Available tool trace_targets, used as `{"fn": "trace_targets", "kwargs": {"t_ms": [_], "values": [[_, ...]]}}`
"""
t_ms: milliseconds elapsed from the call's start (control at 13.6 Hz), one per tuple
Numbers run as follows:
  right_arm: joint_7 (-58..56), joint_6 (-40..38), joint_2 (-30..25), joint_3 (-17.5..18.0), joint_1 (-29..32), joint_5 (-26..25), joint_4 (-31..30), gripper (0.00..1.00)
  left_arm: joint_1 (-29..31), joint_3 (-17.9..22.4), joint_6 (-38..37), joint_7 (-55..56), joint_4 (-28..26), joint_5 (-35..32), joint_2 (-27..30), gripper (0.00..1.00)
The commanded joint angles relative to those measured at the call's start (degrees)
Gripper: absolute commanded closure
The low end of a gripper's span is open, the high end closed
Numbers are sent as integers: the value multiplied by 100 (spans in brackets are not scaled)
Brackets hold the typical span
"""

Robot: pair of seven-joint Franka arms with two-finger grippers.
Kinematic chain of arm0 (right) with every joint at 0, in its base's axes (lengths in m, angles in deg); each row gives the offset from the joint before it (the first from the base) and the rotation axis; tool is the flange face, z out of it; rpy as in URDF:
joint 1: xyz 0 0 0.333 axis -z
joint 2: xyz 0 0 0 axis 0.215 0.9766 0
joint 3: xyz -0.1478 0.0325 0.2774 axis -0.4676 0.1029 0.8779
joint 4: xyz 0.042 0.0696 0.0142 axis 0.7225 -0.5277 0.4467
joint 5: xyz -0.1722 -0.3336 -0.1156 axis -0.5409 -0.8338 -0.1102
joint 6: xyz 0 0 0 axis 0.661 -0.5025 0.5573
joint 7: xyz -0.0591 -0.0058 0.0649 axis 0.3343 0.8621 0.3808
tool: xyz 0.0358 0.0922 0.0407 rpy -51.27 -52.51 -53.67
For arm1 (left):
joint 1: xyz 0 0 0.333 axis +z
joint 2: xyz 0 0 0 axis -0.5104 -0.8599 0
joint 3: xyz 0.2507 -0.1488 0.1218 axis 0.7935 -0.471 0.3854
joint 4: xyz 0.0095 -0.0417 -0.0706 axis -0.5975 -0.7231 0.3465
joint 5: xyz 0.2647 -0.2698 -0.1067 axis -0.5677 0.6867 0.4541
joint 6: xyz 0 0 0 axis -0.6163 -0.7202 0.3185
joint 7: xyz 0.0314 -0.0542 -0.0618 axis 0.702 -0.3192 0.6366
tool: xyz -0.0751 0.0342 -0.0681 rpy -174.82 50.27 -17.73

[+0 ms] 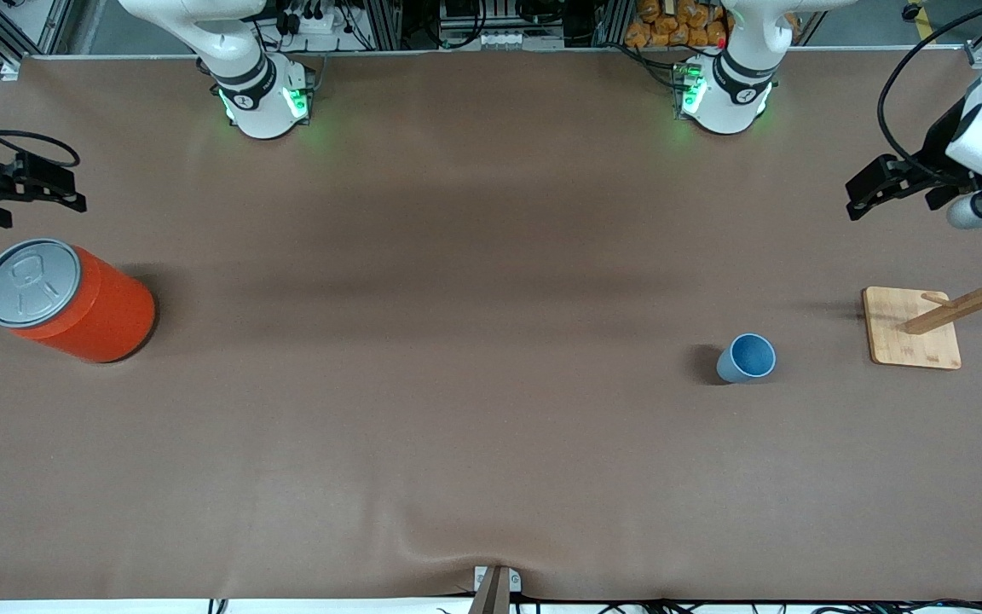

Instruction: Flip cup

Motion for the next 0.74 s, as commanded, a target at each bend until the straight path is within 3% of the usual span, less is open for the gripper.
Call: {"fn": "trace_targets", "kwargs": {"t_ms": [0, 662], "values": [[547, -245, -315, -37, -84, -95, -137, 0, 183, -20, 136, -205, -116, 192, 106, 0], [769, 17, -421, -37, -128, -104, -137, 0, 130, -90, -136, -196, 139, 193, 36, 0]]}}
